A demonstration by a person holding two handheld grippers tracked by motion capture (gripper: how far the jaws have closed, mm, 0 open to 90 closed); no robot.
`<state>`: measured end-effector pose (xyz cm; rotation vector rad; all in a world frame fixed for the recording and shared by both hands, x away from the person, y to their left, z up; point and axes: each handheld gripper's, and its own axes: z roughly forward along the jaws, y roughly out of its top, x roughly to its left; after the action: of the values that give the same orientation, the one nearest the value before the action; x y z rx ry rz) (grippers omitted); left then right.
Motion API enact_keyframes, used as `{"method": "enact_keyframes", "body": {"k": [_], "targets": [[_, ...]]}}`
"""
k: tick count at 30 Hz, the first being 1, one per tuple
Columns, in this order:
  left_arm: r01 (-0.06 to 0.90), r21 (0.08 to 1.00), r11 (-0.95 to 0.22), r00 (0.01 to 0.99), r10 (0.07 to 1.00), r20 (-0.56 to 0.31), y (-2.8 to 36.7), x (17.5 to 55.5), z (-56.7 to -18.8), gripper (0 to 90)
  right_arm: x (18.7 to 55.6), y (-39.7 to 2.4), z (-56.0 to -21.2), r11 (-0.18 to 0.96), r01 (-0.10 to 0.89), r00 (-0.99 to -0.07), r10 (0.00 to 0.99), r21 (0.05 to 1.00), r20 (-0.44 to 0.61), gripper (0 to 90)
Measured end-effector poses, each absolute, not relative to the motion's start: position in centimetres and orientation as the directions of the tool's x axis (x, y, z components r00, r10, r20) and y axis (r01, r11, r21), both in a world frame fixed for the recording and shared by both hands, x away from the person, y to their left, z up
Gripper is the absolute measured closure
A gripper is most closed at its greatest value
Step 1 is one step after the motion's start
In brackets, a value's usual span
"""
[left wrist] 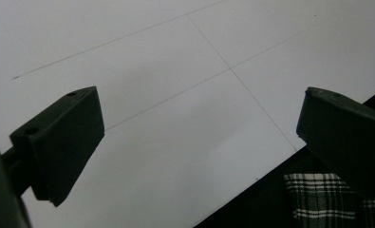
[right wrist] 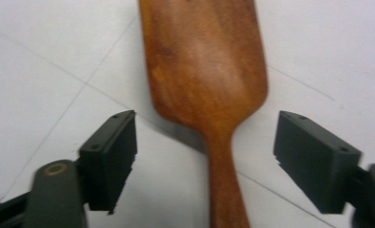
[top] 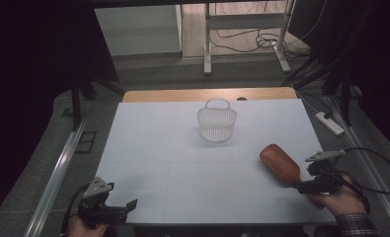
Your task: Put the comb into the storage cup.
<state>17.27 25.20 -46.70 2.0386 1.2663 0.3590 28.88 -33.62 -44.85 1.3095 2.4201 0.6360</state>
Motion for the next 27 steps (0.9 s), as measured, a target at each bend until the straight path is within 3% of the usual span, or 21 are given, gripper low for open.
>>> {"method": "enact_keyframes", "body": {"k": [2, 3, 8, 27], "targets": [[0.672, 0.686, -0.278, 0.484, 0.866, -0.123, 25.2, 17.3, -46.7, 2.9, 28.9, -33.7, -44.9, 0.48, 0.705, -0.529, 0.846, 0.522, -0.064, 17.4], [0.672, 0.686, -0.279, 0.484, 0.867, -0.123, 25.2, 17.3, -46.7, 2.9, 29.0, -34.0, -44.9, 0.467, 0.71, -0.519, 0.853, 0.528, -0.057, 11.8], [0.673, 0.685, -0.279, 0.483, 0.867, -0.122, 25.2, 17.2, -46.7, 2.9, 29.4, -34.5, -45.1, 0.45, 0.716, -0.507, 0.861, 0.535, -0.046, 0.0], [0.671, 0.686, -0.281, 0.486, 0.865, -0.122, 25.2, 17.2, -46.7, 2.8, 30.4, -35.5, -47.4, 0.462, 0.731, -0.511, 0.858, 0.503, -0.045, 0.0]]}}
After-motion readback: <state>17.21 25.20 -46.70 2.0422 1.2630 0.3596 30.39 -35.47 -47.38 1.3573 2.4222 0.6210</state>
